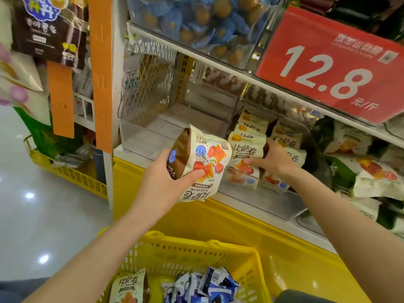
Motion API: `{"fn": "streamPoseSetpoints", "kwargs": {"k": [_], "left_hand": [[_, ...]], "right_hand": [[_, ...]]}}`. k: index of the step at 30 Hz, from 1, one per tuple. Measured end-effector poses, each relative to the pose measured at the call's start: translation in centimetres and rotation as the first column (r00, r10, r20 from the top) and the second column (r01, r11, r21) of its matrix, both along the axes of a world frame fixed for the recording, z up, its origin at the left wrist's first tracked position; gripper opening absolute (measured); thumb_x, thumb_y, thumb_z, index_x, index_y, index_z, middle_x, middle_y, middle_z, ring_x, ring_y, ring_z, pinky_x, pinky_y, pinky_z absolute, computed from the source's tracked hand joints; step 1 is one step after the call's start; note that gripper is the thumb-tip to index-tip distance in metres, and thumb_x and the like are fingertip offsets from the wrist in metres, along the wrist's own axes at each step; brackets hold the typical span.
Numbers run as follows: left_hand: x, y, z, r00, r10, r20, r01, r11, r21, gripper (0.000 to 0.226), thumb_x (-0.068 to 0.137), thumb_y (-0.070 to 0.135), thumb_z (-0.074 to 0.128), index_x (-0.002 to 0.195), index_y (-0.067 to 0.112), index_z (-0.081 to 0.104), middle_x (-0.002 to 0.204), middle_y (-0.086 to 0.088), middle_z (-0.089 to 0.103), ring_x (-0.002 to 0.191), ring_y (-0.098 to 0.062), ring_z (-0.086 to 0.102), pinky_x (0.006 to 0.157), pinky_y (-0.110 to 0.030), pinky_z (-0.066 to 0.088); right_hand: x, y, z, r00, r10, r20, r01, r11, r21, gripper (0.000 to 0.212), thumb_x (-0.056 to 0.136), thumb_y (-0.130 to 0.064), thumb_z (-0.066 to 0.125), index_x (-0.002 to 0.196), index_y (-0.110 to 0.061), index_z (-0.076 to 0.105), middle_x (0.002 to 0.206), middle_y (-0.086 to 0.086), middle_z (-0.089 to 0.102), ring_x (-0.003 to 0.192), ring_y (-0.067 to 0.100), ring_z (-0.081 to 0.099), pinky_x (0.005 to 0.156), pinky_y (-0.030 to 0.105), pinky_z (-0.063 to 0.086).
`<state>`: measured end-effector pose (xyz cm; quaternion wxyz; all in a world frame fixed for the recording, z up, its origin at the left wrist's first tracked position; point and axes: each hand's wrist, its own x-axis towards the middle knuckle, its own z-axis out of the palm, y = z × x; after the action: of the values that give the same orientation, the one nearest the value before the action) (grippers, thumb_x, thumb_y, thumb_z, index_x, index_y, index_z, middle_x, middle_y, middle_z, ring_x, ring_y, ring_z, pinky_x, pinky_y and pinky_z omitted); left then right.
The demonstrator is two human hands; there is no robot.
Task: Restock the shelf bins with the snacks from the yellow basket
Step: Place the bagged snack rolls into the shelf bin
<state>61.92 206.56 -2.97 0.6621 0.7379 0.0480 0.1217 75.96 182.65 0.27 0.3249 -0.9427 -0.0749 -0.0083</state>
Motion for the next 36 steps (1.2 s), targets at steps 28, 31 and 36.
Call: {"fn": "streamPoseSetpoints", "kwargs": {"k": [28, 31, 36], "left_hand": [[-1.9, -2.4, -2.3, 0.949, -0.314, -0.027, 0.298, 0.923, -0.243, 0.055, 0.061, 0.040, 0.071, 0.113, 0.029, 0.057, 0.105, 0.004, 0.070, 0.092, -0.014, 0.068, 0.073, -0.034, 0.056], [-2.1, -2.3, -2.7, 0.961, -0.270, -0.059, 0.210, 0.852, -0.480, 0.062, 0.060, 0.036, 0.071, 0.118, 0.020, 0.054, 0.105, -0.002, 0.069, 0.092, -0.014, 0.067, 0.074, -0.030, 0.055], [-3.1, -2.6, -3.2, 0.931, -0.346, -0.114, 0.231, 0.803, -0.549, 0.057, 0.066, 0.022, 0.072, 0.118, 0.007, 0.056, 0.110, -0.009, 0.069, 0.100, -0.021, 0.066, 0.081, -0.034, 0.056]], "right_hand": [[-12.0, 3.0, 2.3, 0.938, 0.317, -0.138, -0.305, 0.947, 0.103, 0.035, 0.070, -0.046, 0.073, 0.098, -0.031, 0.057, 0.087, -0.010, 0.070, 0.073, 0.001, 0.070, 0.059, 0.020, 0.058], [-12.1, 1.7, 1.1, 0.972, 0.156, -0.177, -0.058, 0.886, 0.460, 0.046, 0.067, -0.038, 0.076, 0.105, -0.023, 0.057, 0.091, -0.005, 0.072, 0.075, 0.009, 0.072, 0.057, 0.022, 0.057], [-14.0, 1.0, -2.1, 0.932, 0.179, -0.314, 0.107, 0.693, 0.713, 0.048, 0.064, -0.028, 0.073, 0.107, -0.009, 0.062, 0.094, 0.003, 0.074, 0.086, 0.017, 0.071, 0.069, 0.028, 0.059]]}}
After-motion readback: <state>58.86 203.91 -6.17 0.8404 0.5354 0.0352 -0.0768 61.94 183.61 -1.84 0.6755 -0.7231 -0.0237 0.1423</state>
